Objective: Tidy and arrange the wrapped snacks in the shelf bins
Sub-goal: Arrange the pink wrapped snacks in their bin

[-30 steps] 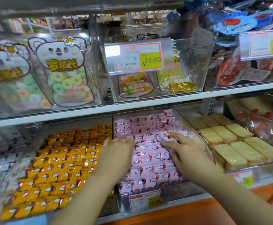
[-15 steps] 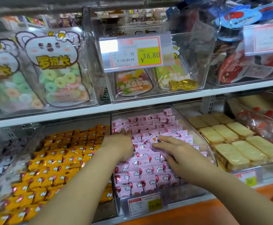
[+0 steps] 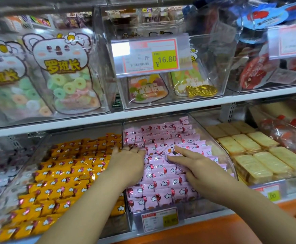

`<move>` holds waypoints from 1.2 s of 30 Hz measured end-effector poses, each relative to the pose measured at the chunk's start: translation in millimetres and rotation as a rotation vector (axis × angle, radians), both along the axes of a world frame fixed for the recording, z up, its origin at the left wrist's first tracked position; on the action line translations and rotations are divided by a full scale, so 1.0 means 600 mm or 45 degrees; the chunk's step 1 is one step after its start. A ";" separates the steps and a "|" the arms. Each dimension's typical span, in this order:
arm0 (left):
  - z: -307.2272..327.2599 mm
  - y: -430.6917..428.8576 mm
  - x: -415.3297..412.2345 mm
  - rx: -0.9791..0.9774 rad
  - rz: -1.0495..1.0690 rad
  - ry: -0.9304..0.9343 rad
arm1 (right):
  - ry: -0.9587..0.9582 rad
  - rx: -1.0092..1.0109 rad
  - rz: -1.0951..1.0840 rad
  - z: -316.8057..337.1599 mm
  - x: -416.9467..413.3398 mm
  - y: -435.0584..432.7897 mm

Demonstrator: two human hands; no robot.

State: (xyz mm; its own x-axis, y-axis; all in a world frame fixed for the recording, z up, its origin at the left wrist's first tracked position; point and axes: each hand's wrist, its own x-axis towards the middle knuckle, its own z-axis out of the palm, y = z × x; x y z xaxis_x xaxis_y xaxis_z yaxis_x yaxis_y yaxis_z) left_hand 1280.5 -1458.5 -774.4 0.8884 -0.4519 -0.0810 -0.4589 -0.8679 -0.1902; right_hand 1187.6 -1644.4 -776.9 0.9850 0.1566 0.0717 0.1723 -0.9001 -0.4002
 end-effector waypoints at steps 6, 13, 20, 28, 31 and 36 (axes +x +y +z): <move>0.012 0.020 -0.016 -0.166 -0.077 0.128 | -0.072 0.053 -0.035 0.008 0.004 0.002; 0.030 0.078 0.026 -0.588 0.028 -0.029 | -0.008 0.095 -0.203 0.044 0.045 0.013; 0.009 0.085 0.028 -0.705 0.038 -0.043 | -0.237 0.588 -0.300 0.066 0.123 0.075; 0.002 0.095 0.026 -0.876 0.047 -0.066 | -0.366 0.972 -0.430 0.036 0.226 0.147; 0.001 0.096 0.025 -0.898 0.056 -0.072 | -0.283 0.983 -0.548 0.020 0.243 0.150; -0.002 0.094 0.025 -0.904 0.092 -0.056 | -0.204 0.692 -0.480 0.027 0.249 0.142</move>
